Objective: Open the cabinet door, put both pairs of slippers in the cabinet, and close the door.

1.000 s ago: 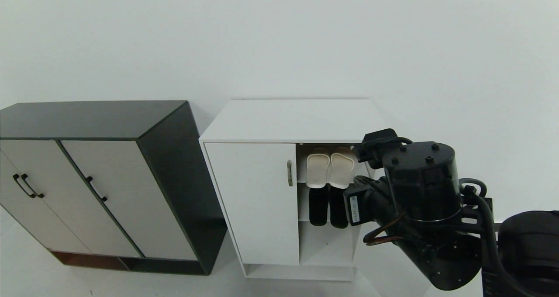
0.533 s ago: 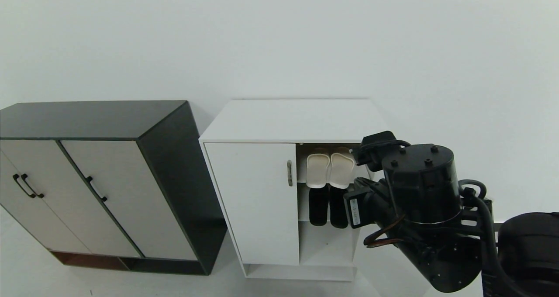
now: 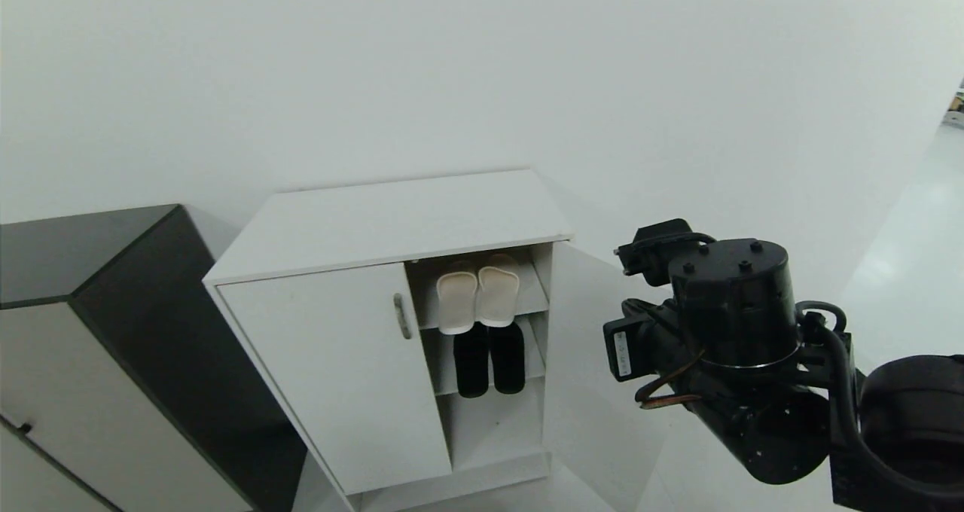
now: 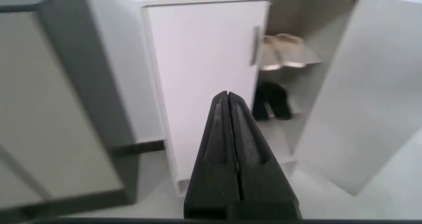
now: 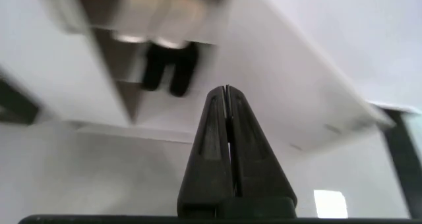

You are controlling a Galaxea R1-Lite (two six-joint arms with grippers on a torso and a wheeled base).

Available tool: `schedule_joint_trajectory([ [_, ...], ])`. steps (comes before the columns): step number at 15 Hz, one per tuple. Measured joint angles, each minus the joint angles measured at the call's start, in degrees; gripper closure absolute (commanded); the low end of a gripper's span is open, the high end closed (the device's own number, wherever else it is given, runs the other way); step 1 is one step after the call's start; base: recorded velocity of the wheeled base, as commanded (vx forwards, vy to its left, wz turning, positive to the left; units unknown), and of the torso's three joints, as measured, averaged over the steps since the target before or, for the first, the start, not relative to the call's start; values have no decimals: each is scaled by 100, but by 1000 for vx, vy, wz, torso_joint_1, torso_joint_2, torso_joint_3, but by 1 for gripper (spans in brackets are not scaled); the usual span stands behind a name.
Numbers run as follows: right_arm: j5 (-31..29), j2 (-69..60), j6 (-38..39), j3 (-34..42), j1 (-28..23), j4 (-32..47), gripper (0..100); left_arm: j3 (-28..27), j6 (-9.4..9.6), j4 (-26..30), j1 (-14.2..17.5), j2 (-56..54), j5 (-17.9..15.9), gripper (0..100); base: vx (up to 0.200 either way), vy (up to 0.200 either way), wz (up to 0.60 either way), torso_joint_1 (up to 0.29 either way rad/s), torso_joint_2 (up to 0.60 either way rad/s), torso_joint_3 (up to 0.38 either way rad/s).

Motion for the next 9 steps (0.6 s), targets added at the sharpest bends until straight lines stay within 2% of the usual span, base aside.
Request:
schedule_joint_trajectory([
  [5,374,15,-171,-227,-775,-455,100,0,0,-5,11,0,0,100,0,0,0,0,0,0],
  [7,386,161,-30,-634,-1117,-386,100,0,0,-2,6,0,0,100,0,0,0,0,0,0],
  [9,449,400,336,-1150,-1418,213,100,0,0,-2,6,0,0,100,0,0,0,0,0,0],
])
